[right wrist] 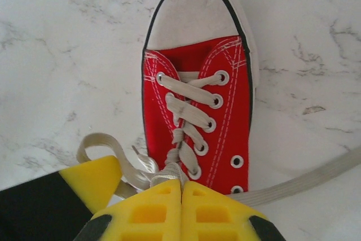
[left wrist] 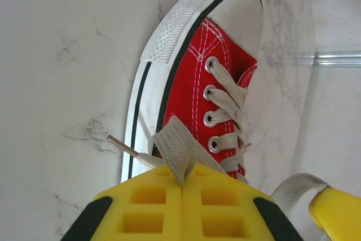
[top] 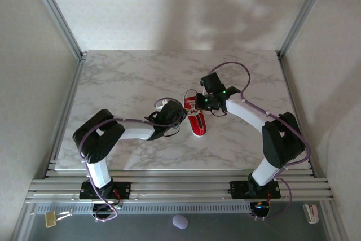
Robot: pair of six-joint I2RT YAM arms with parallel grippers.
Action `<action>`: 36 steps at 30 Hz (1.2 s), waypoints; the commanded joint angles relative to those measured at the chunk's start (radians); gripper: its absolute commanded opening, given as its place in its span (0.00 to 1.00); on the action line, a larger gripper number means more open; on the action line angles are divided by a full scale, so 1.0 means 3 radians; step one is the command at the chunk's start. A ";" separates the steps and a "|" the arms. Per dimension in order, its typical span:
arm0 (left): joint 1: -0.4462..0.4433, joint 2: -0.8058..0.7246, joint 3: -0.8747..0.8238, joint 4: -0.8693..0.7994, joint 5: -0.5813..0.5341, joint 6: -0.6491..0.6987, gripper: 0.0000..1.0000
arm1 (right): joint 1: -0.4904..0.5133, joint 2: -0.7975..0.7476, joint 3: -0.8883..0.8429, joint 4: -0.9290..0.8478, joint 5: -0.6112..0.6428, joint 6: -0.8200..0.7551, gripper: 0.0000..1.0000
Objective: Tie the shoes
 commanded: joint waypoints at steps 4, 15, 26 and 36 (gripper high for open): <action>0.0141 0.0145 0.0345 -0.0201 0.0740 0.0888 0.00 | -0.0016 -0.0125 -0.0049 -0.0127 -0.0012 -0.0591 0.00; 0.0288 0.0140 0.0375 -0.0503 0.1050 0.1715 0.00 | -0.0016 -0.0088 -0.0008 -0.0312 0.0175 -0.0917 0.00; 0.0314 0.0112 0.0608 -0.1141 0.0785 0.2513 0.00 | -0.0015 -0.0070 0.0022 -0.0347 0.0223 -0.0956 0.00; 0.0315 -0.0082 0.0626 -0.1324 0.0569 0.3034 0.00 | -0.0015 -0.0070 0.0037 -0.0417 0.0526 -0.0988 0.00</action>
